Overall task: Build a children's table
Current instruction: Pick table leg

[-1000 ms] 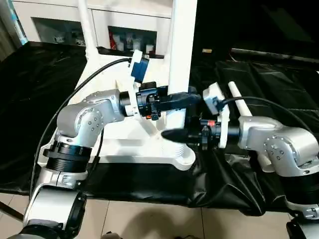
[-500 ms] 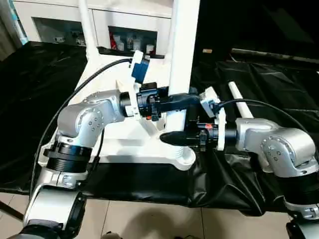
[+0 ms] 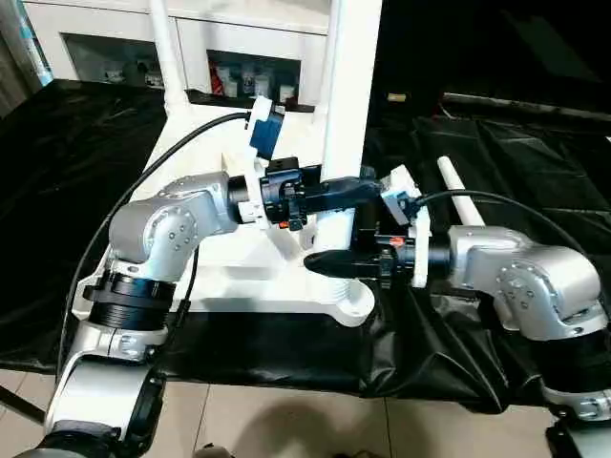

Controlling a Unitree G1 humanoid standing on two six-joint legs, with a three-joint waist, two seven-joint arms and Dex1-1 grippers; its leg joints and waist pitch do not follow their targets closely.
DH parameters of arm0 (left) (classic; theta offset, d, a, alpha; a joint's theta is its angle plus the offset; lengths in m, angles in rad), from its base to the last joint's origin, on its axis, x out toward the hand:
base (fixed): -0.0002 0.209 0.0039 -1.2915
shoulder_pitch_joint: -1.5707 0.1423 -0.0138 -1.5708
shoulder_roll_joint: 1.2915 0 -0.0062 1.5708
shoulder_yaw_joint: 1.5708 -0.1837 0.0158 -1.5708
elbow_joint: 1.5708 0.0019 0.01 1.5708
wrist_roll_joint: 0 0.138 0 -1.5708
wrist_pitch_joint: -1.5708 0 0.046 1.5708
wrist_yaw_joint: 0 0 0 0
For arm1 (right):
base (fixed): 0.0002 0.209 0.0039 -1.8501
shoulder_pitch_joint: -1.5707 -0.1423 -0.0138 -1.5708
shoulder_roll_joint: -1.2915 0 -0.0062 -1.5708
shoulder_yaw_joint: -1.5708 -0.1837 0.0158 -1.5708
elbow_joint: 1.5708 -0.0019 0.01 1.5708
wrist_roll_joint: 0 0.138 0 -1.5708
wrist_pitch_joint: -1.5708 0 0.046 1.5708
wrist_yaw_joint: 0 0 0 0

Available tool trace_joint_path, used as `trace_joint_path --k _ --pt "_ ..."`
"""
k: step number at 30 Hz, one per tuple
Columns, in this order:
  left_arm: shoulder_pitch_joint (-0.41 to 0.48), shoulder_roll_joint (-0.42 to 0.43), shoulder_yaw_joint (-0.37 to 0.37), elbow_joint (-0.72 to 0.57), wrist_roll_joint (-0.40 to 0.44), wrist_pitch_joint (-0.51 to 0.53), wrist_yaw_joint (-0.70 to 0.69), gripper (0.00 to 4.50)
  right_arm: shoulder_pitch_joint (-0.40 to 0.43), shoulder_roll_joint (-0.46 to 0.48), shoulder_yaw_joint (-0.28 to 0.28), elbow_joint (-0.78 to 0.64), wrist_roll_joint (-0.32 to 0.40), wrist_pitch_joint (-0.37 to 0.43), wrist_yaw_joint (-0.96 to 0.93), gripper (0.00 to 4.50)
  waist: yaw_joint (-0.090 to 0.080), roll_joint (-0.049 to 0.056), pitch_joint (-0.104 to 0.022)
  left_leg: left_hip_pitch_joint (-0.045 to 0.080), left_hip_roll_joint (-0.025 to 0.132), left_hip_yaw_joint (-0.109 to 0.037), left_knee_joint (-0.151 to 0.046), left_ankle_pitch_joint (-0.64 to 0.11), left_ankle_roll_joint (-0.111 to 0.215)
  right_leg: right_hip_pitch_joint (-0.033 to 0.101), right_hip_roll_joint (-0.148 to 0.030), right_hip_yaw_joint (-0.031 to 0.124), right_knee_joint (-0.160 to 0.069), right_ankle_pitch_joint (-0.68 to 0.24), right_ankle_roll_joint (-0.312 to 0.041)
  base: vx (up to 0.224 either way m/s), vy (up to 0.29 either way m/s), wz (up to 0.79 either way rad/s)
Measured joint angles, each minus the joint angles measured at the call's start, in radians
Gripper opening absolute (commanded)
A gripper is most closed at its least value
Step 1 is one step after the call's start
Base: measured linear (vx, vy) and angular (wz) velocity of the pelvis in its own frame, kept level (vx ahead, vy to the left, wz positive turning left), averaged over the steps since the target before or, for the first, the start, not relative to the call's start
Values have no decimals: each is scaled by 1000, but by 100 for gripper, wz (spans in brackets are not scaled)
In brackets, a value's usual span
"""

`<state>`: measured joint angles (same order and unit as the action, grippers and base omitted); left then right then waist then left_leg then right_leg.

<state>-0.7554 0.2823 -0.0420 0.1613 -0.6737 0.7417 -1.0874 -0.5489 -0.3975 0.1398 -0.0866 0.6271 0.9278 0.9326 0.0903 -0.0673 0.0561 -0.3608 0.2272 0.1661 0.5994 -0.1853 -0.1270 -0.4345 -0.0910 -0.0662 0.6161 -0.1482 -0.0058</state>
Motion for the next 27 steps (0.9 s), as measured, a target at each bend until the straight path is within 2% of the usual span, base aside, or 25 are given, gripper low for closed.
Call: trace_joint_path --k 8,15,19,27 --pt "0 0 -3 -1 0 1 -16 191 -8 5 -2 11 8 0 -2 298 0 0 0 0 0 0 0 0 0 0 0 0 0 0 0 0 0 0" --pt "0 0 -3 -1 -1 -2 -21 191 -8 3 -1 11 12 1 14 226 0 0 0 0 0 0 0 0 0 0 0 0 0 0 0 0 0 0" --pt "0 0 -2 0 -1 -1 -21 191 -8 2 -1 10 13 1 16 210 0 0 0 0 0 0 0 0 0 0 0 0 0 0 0 0 0 0" --pt "0 -3 -2 0 3 -9 -18 191 -8 1 -2 10 12 -4 18 207 0 0 0 0 0 0 0 0 0 0 0 0 0 0 0 0 0 0"
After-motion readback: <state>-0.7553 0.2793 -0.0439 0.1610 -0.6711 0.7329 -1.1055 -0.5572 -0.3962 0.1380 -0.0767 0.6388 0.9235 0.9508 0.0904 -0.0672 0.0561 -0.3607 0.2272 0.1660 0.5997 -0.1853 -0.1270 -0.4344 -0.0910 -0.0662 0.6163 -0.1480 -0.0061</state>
